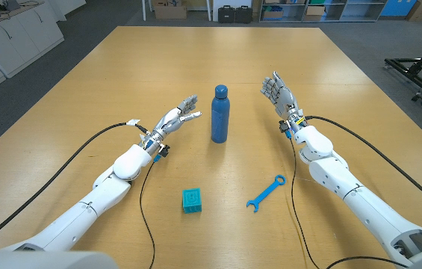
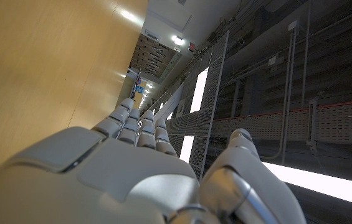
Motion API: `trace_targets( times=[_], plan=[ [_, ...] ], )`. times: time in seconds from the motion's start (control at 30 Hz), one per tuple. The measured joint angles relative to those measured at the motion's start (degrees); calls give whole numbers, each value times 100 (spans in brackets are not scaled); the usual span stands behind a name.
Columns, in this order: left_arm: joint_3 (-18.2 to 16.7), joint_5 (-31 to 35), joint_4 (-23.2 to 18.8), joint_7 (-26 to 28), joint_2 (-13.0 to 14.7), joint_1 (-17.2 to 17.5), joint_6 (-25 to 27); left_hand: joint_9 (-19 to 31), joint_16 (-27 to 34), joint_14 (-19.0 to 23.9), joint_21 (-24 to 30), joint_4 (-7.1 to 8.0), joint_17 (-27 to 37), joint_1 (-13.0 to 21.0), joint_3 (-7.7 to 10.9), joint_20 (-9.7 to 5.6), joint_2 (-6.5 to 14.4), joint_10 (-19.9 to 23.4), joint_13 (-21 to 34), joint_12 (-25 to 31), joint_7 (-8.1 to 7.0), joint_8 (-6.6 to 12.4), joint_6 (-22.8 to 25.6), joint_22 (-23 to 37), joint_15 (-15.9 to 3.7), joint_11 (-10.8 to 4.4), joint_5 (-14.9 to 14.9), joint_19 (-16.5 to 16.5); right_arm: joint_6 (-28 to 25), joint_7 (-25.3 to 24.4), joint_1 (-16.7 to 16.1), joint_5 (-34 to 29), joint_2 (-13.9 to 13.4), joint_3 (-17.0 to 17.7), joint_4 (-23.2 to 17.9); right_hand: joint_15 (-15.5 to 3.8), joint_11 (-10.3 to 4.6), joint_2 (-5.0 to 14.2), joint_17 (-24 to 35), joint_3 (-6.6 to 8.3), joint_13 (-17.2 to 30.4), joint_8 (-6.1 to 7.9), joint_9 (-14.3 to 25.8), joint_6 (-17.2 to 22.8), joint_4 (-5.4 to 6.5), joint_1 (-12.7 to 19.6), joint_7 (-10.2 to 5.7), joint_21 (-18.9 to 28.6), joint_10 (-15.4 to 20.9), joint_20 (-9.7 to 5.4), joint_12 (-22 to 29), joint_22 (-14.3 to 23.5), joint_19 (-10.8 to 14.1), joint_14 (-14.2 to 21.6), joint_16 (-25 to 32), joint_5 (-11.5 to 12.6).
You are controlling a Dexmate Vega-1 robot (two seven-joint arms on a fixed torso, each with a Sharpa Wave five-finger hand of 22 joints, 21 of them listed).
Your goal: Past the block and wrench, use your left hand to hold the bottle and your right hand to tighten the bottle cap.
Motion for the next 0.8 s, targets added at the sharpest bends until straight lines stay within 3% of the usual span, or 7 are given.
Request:
trace_targets(
  times=[0.27, 0.4, 0.8],
  plan=[
    [126, 35, 163, -114, -73, -142, -20, 0, 2, -8, 0, -2, -2, 24, -46, 16, 20, -19, -1, 0, 63, 35, -3, 0, 49, 84, 0, 16, -27, -16, -15, 0, -18, 3, -36, 0, 0, 0, 0, 0, 0, 0, 0, 0, 0, 0, 0, 0, 0, 0, 0, 0, 0, 0, 0, 0],
    [182, 81, 280, -183, -118, -234, -63, 0, 24, 21, 0, -17, -2, 84, -64, -135, -8, 12, -1, 44, 122, 51, 0, 0, 82, 155, 0, -9, -31, -29, -32, 0, -31, 12, -69, -6, 0, 0, 0, 0, 1, 0, 0, 0, 0, 0, 0, 0, 0, 0, 0, 0, 0, 6, 0, 0],
    [351, 135, 643, -355, -275, -498, -141, -1, 67, 105, 69, -8, -1, 166, -120, -60, 15, 104, -1, 99, 151, 117, 57, 0, 60, 142, 0, 66, -43, -56, -62, 4, -50, 29, -109, -31, 0, 0, 1, -1, 1, 0, 0, 32, 1, 0, 32, 1, 0, 32, 0, 0, 32, 31, 0, 0]
  ],
)
